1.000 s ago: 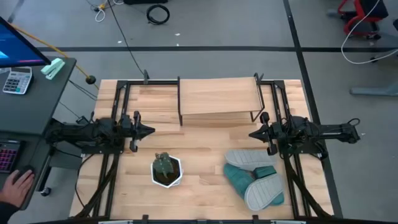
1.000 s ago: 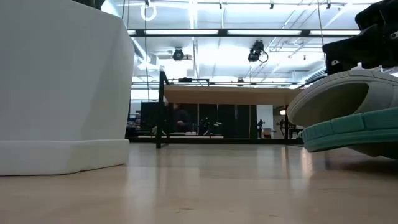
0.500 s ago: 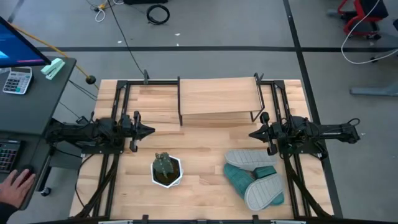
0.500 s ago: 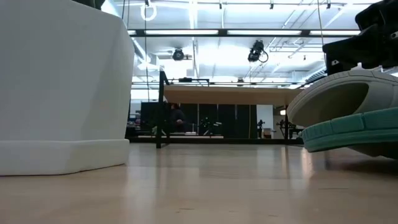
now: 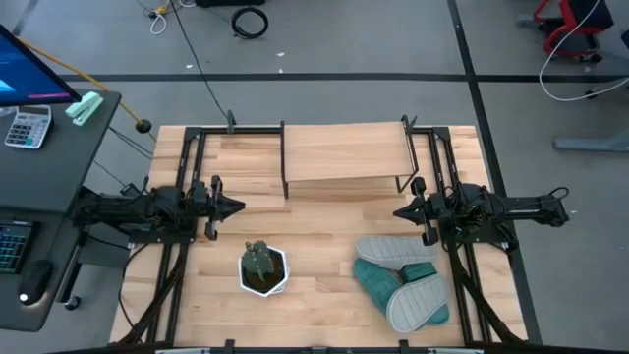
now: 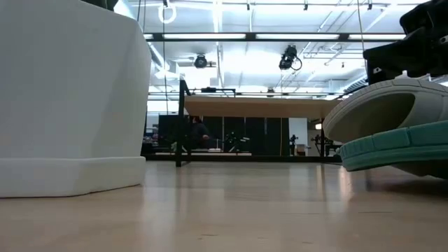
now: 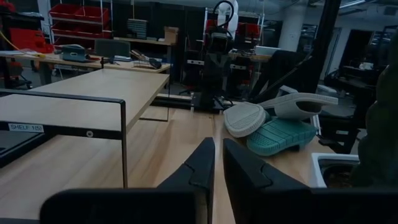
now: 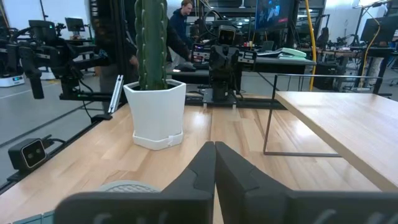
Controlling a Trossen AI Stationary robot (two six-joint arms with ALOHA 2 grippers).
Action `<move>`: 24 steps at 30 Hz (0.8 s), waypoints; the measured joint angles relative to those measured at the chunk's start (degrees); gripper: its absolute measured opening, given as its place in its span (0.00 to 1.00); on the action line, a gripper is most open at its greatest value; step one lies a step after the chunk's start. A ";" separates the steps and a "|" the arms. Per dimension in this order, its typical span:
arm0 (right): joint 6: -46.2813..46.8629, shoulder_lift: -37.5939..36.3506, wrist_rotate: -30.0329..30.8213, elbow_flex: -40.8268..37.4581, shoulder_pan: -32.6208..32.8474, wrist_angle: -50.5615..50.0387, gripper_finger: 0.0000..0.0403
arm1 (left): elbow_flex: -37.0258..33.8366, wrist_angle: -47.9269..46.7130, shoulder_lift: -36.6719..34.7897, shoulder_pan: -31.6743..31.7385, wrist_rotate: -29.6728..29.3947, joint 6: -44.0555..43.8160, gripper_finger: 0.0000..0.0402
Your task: Pick and place slides into the shelf
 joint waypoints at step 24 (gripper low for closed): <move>0.01 0.00 0.02 -0.02 0.00 0.00 0.03 | -0.01 0.00 0.00 -0.01 0.01 0.00 0.07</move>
